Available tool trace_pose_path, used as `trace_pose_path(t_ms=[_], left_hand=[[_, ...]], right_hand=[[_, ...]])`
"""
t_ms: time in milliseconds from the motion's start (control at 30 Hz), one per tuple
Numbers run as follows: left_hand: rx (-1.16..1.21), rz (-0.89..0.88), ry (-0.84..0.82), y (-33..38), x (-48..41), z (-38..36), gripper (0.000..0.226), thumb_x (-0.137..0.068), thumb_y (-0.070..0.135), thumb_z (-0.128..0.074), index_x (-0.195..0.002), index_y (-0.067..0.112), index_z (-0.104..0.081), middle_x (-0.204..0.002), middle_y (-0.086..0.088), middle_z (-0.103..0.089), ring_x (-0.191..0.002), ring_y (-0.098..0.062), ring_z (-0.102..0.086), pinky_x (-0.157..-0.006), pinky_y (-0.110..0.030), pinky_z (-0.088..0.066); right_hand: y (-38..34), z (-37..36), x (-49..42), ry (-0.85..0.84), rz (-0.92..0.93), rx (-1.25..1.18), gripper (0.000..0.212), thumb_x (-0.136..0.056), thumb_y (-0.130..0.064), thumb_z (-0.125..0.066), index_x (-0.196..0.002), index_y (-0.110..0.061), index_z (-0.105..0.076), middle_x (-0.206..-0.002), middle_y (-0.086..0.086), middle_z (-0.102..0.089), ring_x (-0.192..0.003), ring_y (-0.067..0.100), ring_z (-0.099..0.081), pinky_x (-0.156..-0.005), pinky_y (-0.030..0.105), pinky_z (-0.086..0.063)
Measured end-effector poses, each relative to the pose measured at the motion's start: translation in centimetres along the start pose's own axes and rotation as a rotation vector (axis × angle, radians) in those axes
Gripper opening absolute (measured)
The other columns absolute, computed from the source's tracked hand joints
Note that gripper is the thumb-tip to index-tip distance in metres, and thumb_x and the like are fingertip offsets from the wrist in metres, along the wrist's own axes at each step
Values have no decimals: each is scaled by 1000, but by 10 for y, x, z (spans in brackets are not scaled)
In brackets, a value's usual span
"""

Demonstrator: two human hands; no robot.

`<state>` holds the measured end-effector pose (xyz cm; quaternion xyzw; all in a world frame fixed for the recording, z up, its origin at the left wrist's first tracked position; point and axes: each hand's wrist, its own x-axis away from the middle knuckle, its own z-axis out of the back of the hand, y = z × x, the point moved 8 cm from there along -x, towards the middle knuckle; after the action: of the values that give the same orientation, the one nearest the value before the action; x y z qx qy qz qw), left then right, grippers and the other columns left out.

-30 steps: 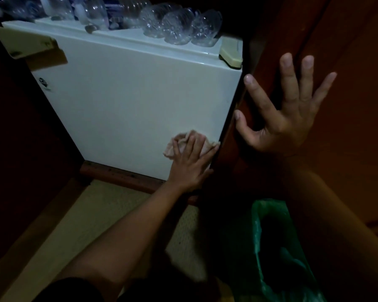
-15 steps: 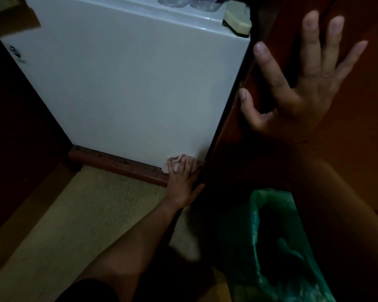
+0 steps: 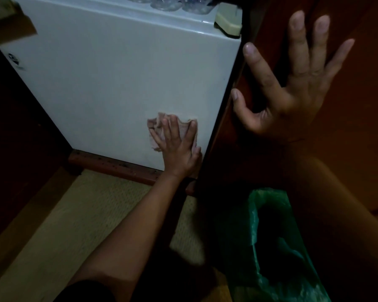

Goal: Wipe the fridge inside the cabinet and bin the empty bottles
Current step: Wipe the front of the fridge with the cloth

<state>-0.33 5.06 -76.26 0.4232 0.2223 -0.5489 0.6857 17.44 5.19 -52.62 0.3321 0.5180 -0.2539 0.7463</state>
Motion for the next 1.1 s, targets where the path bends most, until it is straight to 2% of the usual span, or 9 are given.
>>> trace_pose_path(t_ms=[167, 300, 567, 633, 700, 767, 933, 1033, 1100], left_hand=[[-2, 12, -87, -6, 11, 4, 84, -99, 47, -38, -163, 21, 10, -171, -10, 18, -157, -25, 21, -120, -70, 1], [90, 78, -176, 6, 15, 32, 78, -100, 37, -48, -162, 5, -13, -170, -20, -6, -159, -30, 7, -126, -63, -4], [253, 233, -511, 23, 36, 122, 76, -95, 9, -36, -165, 22, -8, -172, -3, -11, -160, -15, -8, -128, -57, -3], [251, 195, -603, 24, 39, 147, 72, -99, 4, -41, -165, 23, -18, -170, -2, -21, -158, -17, -18, -126, -60, -12], [200, 179, -645, 26, 39, 171, 70, -99, 5, -51, -163, 22, -27, -167, -3, -29, -156, -20, -24, -125, -60, -14], [78, 150, -680, 29, 40, 190, 70, -95, 10, -63, -159, 23, -37, -164, -3, -36, -155, -23, -27, -126, -57, -10], [-183, 25, -632, 31, 47, 219, 28, -89, 28, -74, -117, 29, -77, -134, -2, -70, -139, -31, -53, -120, -68, -15], [-201, 62, -681, 31, 40, 228, 18, -86, 33, -77, -102, 23, -80, -140, -1, -66, -139, -27, -53, -120, -62, -22], [-115, 144, -773, 38, 34, 235, 18, -89, 26, -74, -105, 19, -78, -125, -5, -73, -122, -24, -64, -118, -52, -30]], right_hand=[[-2, -2, 0, 1, 33, 4, 57, -88, -51, -74, -138, -25, -68, -138, 32, -60, -129, 54, -45, -109, 70, -21], [-1, 0, 0, -34, 38, -37, 56, -90, -50, -74, -139, -23, -67, -140, 32, -59, -131, 52, -42, -108, 72, -21], [-52, 38, 35, -440, -260, -260, 38, -95, -36, -62, -133, -28, -67, -164, 9, -40, -155, 33, -30, -122, 70, 4], [-83, 50, 75, -666, -342, -461, 40, -94, -36, -64, -133, -26, -65, -145, 1, -57, -139, 22, -49, -124, 64, -20], [-110, 51, 118, -1081, -617, -757, 44, -93, -35, -72, -135, -26, -62, -129, -6, -61, -118, 13, -59, -107, 39, -47], [-136, 58, 147, -1384, -879, -999, 56, -90, -33, -81, -140, -26, -59, -129, -7, -65, -109, 9, -65, -89, 22, -52], [-156, 63, 149, -1393, -916, -1013, 43, -82, -32, -88, -119, -24, -68, -99, -9, -76, -90, 7, -71, -83, 29, -58], [-154, 58, 134, -1397, -873, -924, 31, -85, -32, -84, -112, -25, -70, -97, -8, -75, -86, 8, -70, -76, 31, -59], [-146, 61, 120, -1418, -865, -854, 17, -91, -27, -77, -107, -27, -70, -99, -7, -74, -86, 9, -69, -75, 33, -59]])
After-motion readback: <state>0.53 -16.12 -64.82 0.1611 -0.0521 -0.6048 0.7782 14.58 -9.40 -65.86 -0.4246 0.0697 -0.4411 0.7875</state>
